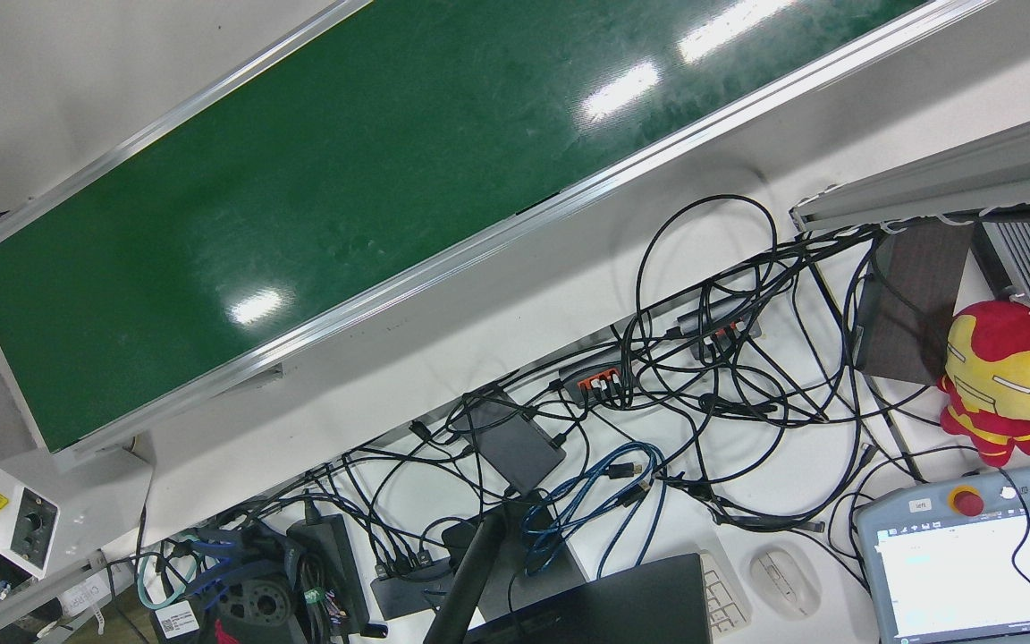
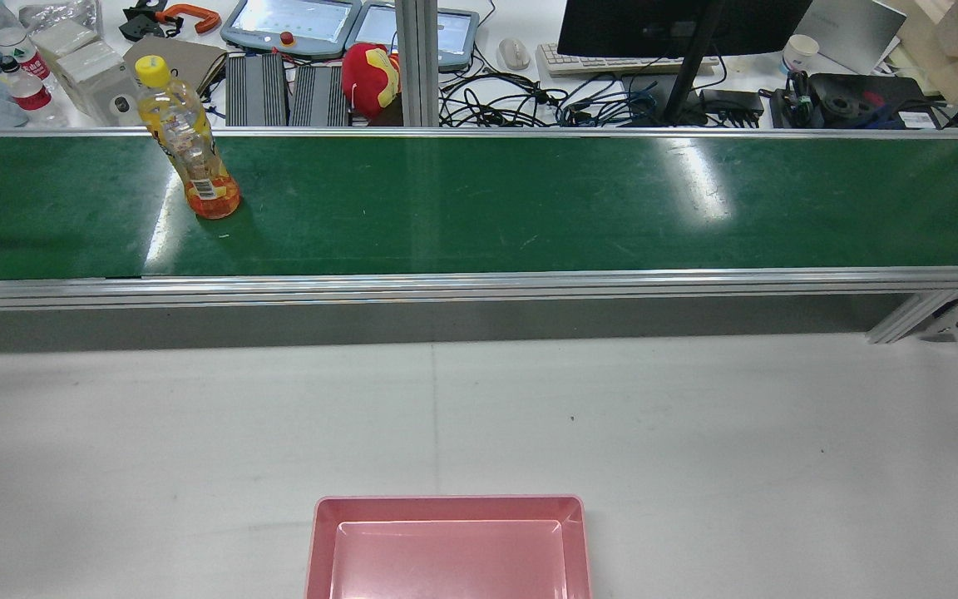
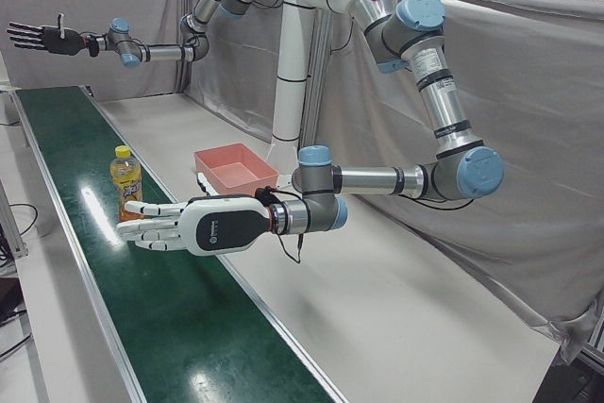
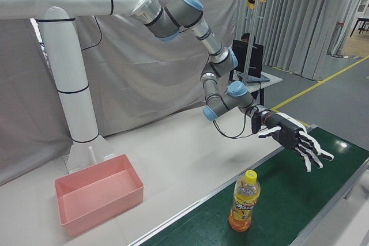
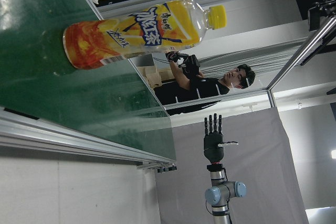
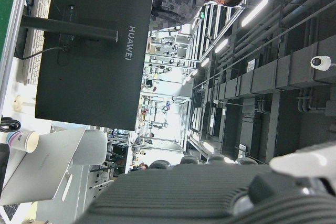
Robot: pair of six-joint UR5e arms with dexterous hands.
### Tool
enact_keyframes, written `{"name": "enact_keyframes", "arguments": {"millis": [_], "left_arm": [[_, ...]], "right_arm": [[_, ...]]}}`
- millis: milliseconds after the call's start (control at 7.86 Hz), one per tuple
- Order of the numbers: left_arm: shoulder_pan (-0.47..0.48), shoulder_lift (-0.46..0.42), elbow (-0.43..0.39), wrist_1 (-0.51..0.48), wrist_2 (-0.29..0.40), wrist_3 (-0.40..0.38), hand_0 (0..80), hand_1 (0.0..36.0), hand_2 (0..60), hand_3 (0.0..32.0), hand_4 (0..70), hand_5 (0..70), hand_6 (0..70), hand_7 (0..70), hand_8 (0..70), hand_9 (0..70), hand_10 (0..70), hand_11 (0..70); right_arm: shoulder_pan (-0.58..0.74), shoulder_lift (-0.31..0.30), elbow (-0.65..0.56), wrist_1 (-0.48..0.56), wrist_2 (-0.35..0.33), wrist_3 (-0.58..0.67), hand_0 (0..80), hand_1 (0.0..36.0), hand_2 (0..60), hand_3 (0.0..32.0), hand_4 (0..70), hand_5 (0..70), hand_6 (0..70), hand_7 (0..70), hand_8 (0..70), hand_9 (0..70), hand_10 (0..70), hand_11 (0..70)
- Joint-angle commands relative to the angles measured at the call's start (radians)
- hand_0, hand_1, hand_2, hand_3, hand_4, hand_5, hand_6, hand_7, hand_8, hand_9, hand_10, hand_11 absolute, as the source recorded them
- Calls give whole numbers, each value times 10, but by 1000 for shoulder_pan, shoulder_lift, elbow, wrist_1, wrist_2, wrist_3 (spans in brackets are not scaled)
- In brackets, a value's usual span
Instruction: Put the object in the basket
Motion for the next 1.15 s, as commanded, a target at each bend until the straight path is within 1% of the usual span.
{"name": "enact_keyframes", "arguments": {"millis": [0, 127, 382, 636, 764, 891, 1018], "left_arm": [[129, -107, 6, 85, -68, 11, 579, 186, 0, 24, 21, 214, 0, 0, 85, 113, 107, 180], [142, -145, 15, 99, -68, 24, 571, 184, 0, 20, 23, 215, 0, 0, 88, 117, 107, 178], [145, -231, 81, 104, -68, 28, 563, 183, 0, 16, 24, 219, 0, 0, 88, 117, 110, 183], [179, -302, 148, 105, -74, 37, 558, 183, 0, 14, 28, 224, 0, 0, 92, 123, 111, 184], [200, -302, 155, 105, -107, 39, 558, 184, 0, 16, 23, 225, 0, 0, 89, 118, 111, 185], [211, -305, 156, 107, -121, 42, 558, 183, 0, 24, 17, 216, 0, 0, 89, 118, 109, 181], [214, -319, 156, 105, -121, 71, 555, 185, 0, 20, 21, 224, 0, 0, 88, 116, 108, 180]], "right_arm": [[1, 0, 2, 0, 0, 0, 0, 0, 0, 0, 0, 0, 0, 0, 0, 0, 0, 0], [0, 0, 2, 0, 0, 2, 0, 0, 0, 0, 0, 0, 0, 0, 0, 0, 0, 0], [0, 0, 2, 0, 0, 0, 0, 0, 0, 0, 0, 0, 0, 0, 0, 0, 0, 0], [1, 0, 2, 0, 0, 0, 0, 0, 0, 0, 0, 0, 0, 0, 0, 0, 0, 0], [2, 0, 3, 0, 0, 2, 0, 0, 0, 0, 0, 0, 0, 0, 0, 0, 0, 0], [0, 0, 3, 0, 0, 0, 0, 0, 0, 0, 0, 0, 0, 0, 0, 0, 0, 0], [1, 0, 3, 0, 0, 0, 0, 0, 0, 0, 0, 0, 0, 0, 0, 0, 0, 0]]}}
